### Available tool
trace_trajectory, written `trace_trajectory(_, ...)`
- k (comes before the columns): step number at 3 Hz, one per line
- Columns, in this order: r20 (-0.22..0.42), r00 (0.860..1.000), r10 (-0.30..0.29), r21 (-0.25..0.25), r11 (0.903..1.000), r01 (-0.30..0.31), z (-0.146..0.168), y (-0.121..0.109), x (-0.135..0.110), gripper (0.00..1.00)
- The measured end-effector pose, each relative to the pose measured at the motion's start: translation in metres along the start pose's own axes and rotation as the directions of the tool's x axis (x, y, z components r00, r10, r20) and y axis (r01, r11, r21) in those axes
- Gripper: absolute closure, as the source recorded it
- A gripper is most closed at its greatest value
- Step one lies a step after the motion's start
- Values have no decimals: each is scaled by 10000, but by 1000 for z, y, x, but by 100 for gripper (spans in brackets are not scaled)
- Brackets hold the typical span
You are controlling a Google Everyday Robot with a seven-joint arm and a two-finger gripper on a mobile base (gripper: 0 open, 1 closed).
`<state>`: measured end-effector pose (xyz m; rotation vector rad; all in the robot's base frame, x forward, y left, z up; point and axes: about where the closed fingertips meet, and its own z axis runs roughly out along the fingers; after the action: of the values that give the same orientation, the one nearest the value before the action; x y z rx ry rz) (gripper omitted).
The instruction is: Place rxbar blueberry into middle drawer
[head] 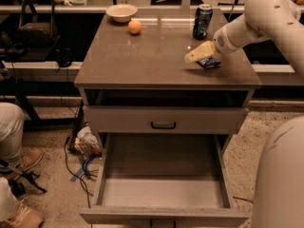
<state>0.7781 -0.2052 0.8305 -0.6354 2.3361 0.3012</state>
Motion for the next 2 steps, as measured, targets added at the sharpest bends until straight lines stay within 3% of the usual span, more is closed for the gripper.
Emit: trace_trajectory(2,-106,9999,-83,603,9981,90,20,9,0,0)
